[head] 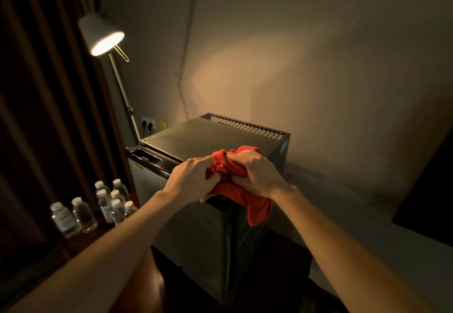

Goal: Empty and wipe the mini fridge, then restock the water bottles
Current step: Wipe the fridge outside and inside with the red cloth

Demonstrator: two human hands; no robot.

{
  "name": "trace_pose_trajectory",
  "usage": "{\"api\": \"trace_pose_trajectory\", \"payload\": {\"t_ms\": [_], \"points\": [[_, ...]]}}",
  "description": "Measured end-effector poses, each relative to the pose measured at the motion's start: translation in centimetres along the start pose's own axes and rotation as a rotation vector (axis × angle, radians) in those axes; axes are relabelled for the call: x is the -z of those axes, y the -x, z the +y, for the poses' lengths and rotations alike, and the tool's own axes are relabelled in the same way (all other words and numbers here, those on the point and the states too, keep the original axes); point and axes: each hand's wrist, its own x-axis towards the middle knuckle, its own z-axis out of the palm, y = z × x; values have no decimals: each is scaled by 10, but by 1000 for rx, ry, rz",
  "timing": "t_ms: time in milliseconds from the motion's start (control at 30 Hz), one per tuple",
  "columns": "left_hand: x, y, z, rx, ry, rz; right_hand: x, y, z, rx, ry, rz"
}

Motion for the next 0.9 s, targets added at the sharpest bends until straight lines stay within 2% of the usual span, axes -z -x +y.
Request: {"api": "trace_pose_trajectory", "payload": {"t_ms": [200, 400, 500, 633, 767, 900], "points": [[-12, -6, 32, 96, -84, 57, -18, 17, 51, 172, 1, 221], [-36, -6, 87, 192, -252, 153, -28, 27, 104, 260, -24, 298], [-43, 2, 116, 226, -307, 187, -27, 30, 126, 222, -92, 298], [-54, 22, 140, 266, -416, 190, -35, 33, 147, 71, -179, 284], [-65, 41, 144, 366, -455, 221, -53, 40, 122, -61, -277, 263], [-78, 60, 143, 423, -474, 229, -85, 63, 89, -6, -220, 291]]}}
